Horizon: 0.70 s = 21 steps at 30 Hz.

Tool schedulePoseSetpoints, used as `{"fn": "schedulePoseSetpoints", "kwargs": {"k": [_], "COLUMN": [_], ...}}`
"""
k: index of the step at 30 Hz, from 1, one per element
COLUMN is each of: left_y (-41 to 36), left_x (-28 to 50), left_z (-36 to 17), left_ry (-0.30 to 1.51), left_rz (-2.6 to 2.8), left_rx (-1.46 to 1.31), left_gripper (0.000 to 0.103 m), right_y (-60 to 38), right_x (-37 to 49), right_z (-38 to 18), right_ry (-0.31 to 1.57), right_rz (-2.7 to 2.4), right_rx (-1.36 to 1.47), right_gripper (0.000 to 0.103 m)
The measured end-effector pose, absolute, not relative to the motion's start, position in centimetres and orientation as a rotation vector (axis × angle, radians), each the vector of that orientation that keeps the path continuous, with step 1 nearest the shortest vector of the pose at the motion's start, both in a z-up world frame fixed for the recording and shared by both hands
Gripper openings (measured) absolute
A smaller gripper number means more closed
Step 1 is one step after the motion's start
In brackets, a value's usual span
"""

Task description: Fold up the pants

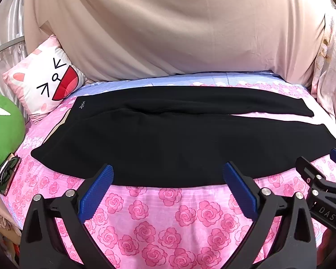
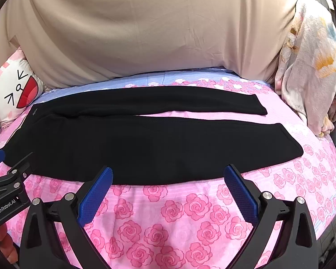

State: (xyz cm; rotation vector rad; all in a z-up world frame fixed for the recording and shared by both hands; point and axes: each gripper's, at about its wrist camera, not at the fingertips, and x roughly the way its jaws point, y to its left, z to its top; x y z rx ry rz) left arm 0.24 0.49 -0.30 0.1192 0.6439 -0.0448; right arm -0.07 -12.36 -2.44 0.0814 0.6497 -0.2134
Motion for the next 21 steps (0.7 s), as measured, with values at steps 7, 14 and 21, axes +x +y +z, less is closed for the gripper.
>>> {"fn": "schedulePoseSetpoints", "kwargs": {"k": [7, 14, 21], "left_y": [0.52, 0.44, 0.49], "left_x": [0.42, 0.42, 0.41], "left_z": [-0.37, -0.49, -0.59], "left_ry": [0.648, 0.647, 0.647], "left_rz": [-0.045, -0.044, -0.044], "left_rx": [0.119, 0.121, 0.12], "left_gripper": [0.097, 0.097, 0.097], "right_y": [-12.5, -12.35, -12.18], "right_x": [0.04, 0.22, 0.38], "right_z": [-2.57, -2.72, -2.92], "right_ry": [0.653, 0.657, 0.66], "right_rz": [-0.212, -0.213, -0.209], "right_rx": [0.085, 0.083, 0.081], "right_gripper": [0.098, 0.098, 0.098]}}
